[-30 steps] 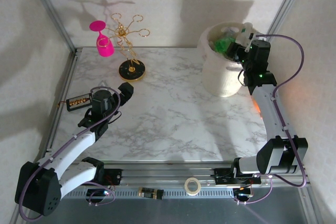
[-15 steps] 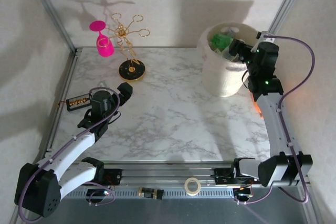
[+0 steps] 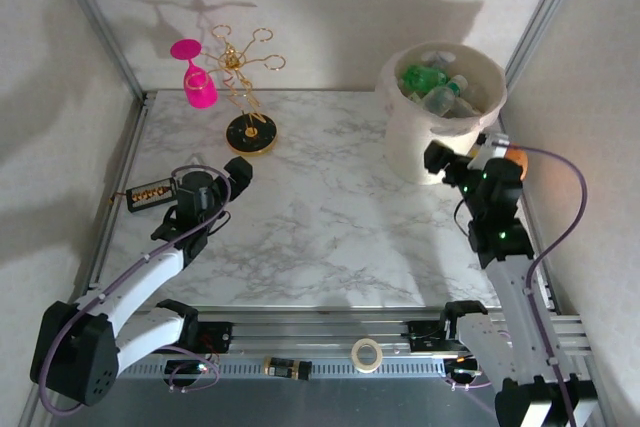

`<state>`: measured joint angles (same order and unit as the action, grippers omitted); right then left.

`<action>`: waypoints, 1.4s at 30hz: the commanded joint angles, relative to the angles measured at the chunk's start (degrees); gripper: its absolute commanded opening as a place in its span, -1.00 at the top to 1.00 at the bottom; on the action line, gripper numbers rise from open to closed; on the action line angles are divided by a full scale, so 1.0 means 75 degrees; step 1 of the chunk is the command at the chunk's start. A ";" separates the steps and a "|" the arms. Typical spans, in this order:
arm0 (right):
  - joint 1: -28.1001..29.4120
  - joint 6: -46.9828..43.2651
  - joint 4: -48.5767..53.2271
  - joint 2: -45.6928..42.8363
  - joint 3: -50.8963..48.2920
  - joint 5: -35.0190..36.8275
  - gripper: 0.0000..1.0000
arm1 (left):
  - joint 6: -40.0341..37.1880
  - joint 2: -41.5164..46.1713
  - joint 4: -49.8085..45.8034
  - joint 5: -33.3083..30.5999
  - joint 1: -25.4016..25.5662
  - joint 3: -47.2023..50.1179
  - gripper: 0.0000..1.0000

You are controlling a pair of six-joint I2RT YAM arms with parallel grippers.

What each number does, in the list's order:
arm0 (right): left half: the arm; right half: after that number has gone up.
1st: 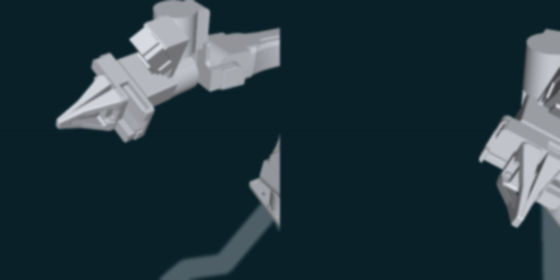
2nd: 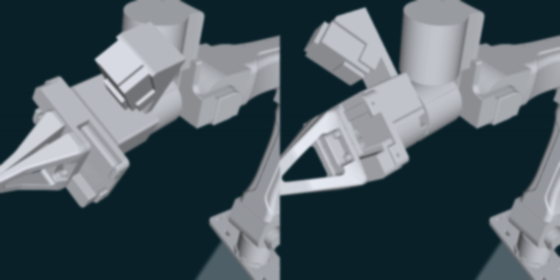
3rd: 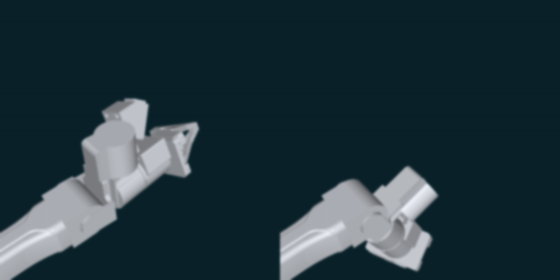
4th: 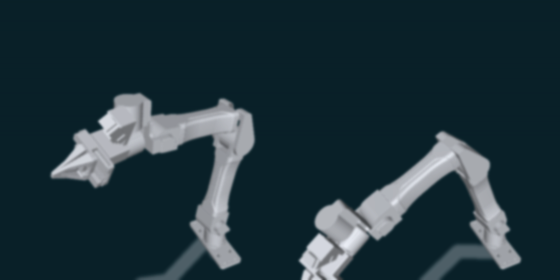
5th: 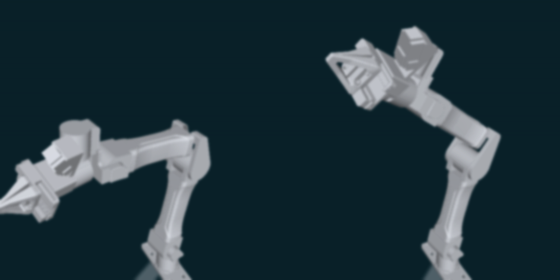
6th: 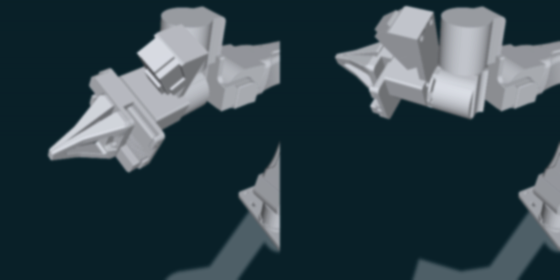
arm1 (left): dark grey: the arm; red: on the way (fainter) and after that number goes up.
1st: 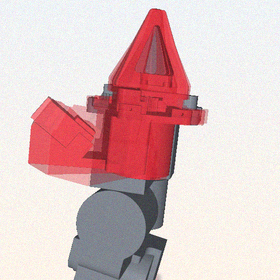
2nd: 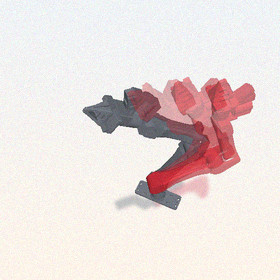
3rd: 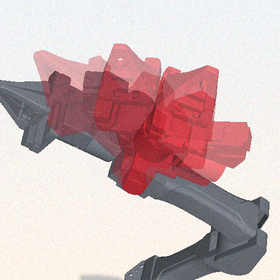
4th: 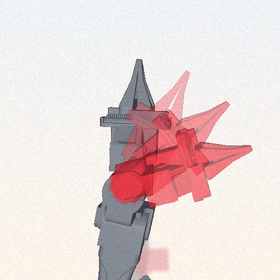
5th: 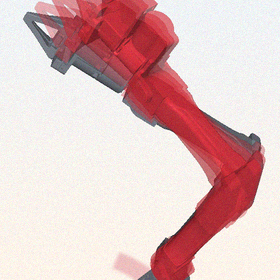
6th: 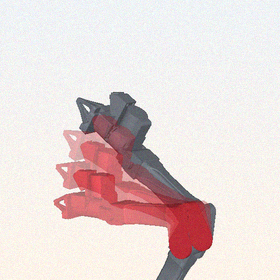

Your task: Put the plastic bottles in the bin

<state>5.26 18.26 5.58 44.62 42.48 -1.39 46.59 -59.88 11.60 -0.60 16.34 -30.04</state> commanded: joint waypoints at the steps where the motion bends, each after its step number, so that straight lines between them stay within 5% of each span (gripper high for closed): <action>1: 0.0092 0.0143 -0.0640 -0.0479 -0.0853 -0.0108 -0.98 | -0.0350 -0.0175 0.0223 -0.0370 -0.0109 -0.0226 -0.99; 9: 0.0087 0.0208 -0.2437 0.0330 -0.2605 0.0719 -0.98 | -0.1369 -0.0477 0.0207 -0.1730 -0.0141 -0.0596 -0.99; 16: 0.0086 -0.1192 -0.4681 0.2653 -0.2659 0.1740 -0.97 | -0.2752 -0.0729 0.0745 -0.3957 -0.0214 -0.0342 -0.99; 24: 0.0054 -0.2371 -0.7790 0.4723 -0.2895 0.1983 -0.97 | -0.3636 -0.1189 0.2479 -0.4988 -0.0561 0.0550 -0.99; 34: -0.0319 -0.2192 -1.0240 0.5628 -0.3645 0.1662 -0.97 | -0.4845 -0.2605 0.6296 -0.5228 -0.0635 0.1851 -0.99; 42: -0.0457 -0.2120 -1.0897 0.5878 -0.4129 0.1498 -0.97 | -0.5902 -0.3783 0.7227 -0.5042 -0.0465 0.1459 -0.99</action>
<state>2.00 2.15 -70.63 88.42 11.66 10.37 6.02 -87.09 60.93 -38.89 12.38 -17.63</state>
